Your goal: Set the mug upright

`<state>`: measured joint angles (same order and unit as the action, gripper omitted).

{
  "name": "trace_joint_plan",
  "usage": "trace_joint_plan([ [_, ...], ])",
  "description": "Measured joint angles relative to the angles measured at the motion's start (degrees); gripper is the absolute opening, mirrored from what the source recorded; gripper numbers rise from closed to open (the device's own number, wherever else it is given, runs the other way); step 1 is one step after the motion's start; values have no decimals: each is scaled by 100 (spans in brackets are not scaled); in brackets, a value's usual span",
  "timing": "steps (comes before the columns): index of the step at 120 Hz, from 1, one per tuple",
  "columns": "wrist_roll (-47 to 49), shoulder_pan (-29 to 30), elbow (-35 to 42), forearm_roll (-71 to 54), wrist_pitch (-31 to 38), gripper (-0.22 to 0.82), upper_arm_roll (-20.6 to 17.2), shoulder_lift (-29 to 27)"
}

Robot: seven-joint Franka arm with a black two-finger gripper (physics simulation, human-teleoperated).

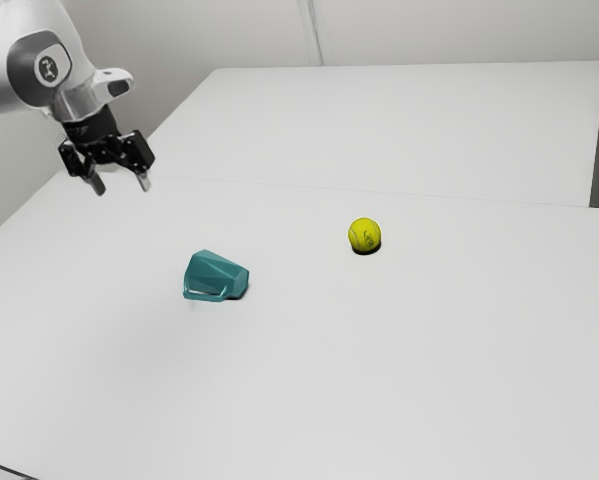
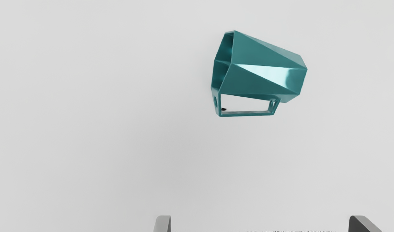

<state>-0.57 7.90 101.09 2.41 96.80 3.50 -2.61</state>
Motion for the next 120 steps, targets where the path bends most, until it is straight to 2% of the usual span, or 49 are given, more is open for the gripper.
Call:
trace_joint_plan([
  [19,-68,278,402,1041,34,60,6,433],
  [52,-174,716,379,2038,151,60,37,1389],
  [97,-344,817,-605,2454,667,60,67,2824],
  [120,-438,827,-869,2776,885,60,40,3190],
])
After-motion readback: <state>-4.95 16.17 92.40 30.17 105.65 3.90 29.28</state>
